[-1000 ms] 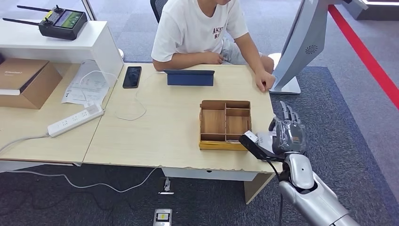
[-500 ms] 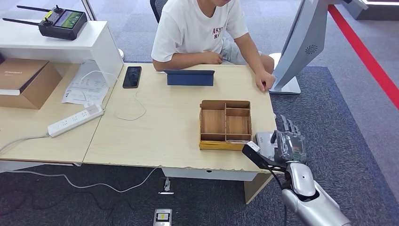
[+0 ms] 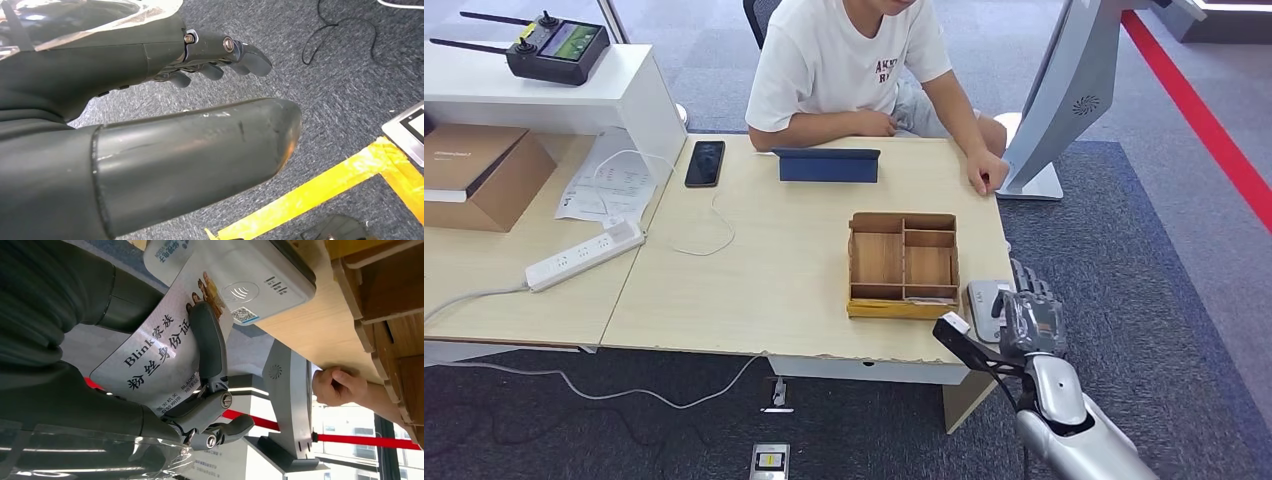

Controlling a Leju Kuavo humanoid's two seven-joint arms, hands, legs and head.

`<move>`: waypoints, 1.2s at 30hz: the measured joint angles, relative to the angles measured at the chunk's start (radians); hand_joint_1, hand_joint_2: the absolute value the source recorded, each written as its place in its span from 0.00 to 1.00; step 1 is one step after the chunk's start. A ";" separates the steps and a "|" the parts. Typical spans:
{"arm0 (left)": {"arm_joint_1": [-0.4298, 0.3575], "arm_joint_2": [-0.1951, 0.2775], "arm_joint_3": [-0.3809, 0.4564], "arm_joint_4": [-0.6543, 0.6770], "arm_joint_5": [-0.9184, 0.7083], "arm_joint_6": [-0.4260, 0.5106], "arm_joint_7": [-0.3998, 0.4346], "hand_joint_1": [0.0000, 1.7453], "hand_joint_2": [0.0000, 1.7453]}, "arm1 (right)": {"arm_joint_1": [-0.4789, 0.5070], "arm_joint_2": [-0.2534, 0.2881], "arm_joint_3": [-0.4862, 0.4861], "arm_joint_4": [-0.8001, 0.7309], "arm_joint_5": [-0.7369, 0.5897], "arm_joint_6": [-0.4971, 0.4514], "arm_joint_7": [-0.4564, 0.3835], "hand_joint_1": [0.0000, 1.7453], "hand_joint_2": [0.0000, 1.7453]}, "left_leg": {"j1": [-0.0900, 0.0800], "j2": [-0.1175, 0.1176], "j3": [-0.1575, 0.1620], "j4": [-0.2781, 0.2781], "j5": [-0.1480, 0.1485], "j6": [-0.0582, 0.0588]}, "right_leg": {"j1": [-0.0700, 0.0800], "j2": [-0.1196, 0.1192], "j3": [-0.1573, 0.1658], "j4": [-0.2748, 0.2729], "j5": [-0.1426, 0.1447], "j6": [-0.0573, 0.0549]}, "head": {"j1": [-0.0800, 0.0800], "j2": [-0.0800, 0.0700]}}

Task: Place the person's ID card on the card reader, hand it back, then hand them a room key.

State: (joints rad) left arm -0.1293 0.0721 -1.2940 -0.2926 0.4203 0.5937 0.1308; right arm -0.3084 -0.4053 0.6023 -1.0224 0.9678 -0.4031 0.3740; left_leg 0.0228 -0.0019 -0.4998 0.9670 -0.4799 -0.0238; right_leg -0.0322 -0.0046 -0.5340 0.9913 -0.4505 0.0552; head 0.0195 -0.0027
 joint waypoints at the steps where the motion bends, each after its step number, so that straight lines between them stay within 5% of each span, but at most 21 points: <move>1: 0.000 0.000 0.000 0.000 0.000 -0.001 0.001 0.00 0.00 | 0.001 0.002 0.000 0.002 0.000 0.001 0.000 1.00 1.00 | 0.000 0.000 0.000 0.000 0.000 0.000 | 0.000 0.000 0.000 0.000 0.000 0.000 | 0.000 0.000; 36: 0.003 -0.002 0.000 0.000 0.003 0.001 -0.008 0.00 0.00 | 0.017 0.057 -0.008 0.106 -0.024 0.012 -0.060 1.00 1.00 | 0.000 0.000 0.000 0.000 0.000 0.000 | 0.000 0.000 0.001 0.000 0.000 0.000 | 0.000 0.000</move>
State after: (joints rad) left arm -0.1261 0.0700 -1.2943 -0.2922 0.4233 0.5943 0.1226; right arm -0.2911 -0.3483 0.5940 -0.9166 0.9435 -0.3914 0.3145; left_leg 0.0228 -0.0018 -0.4994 0.9670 -0.4799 -0.0238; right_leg -0.0322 -0.0043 -0.5333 0.9914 -0.4504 0.0552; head 0.0195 -0.0027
